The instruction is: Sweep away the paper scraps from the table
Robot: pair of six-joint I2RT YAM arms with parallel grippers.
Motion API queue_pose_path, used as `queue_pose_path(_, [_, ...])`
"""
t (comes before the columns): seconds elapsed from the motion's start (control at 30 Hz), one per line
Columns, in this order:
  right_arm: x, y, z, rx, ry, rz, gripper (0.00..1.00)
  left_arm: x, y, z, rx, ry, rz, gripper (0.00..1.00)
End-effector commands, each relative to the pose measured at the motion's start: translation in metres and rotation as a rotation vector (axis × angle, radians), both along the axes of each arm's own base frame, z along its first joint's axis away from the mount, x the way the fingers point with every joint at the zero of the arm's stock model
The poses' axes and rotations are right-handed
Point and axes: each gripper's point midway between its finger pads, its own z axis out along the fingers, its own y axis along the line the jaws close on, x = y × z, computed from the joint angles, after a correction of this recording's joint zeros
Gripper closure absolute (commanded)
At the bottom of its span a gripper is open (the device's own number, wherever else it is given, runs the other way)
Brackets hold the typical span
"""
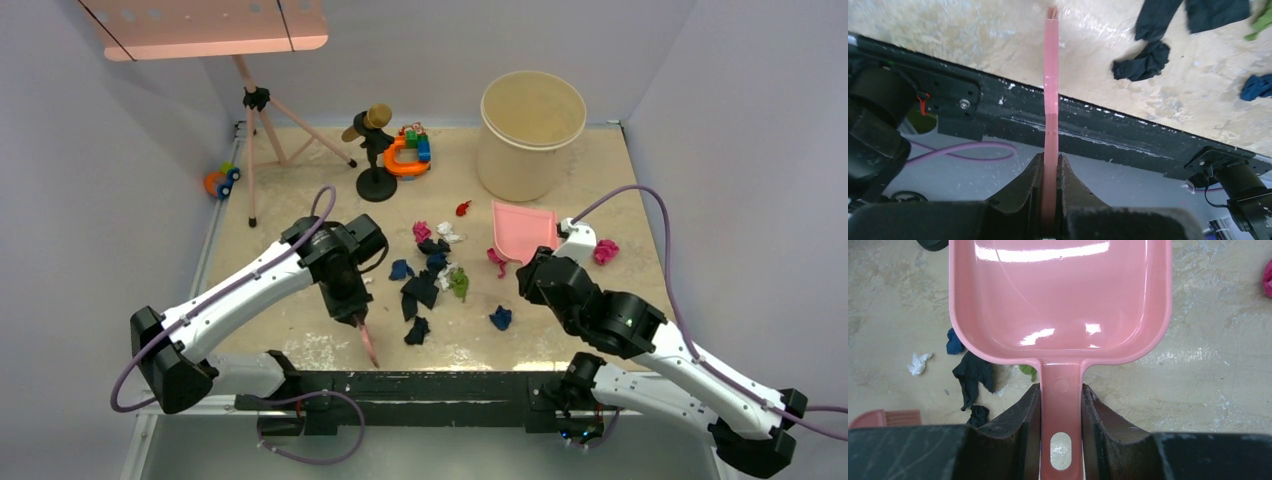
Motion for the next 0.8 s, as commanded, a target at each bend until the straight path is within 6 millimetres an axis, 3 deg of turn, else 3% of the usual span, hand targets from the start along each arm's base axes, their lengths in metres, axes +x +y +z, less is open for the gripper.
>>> queue_pose_path(0.0, [0.006,0.003,0.013,0.053,-0.031,-0.027,1.00,-0.009,-0.029,-0.007,-0.135,0.056,0.034,1.00])
queue_pose_path(0.23, [0.004,0.001,0.016,0.068,-0.038,-0.033,1.00,0.008,-0.085,-0.018,-0.233,0.120,0.093,1.00])
queue_pose_path(0.4, [0.001,-0.004,0.016,0.074,-0.035,-0.044,1.00,0.033,-0.130,-0.026,-0.264,0.174,0.142,1.00])
queue_pose_path(0.5, [-0.002,-0.009,0.018,0.078,-0.036,-0.050,1.00,0.051,-0.143,-0.024,-0.238,0.154,0.151,1.00])
queue_pose_path(0.6, [-0.006,-0.017,0.020,0.076,-0.046,-0.057,1.00,0.062,-0.146,-0.004,-0.239,0.109,0.099,1.00])
queue_pose_path(0.77, [-0.006,-0.021,0.022,0.086,-0.063,-0.063,1.00,0.057,-0.104,0.036,-0.188,-0.031,0.102,1.00])
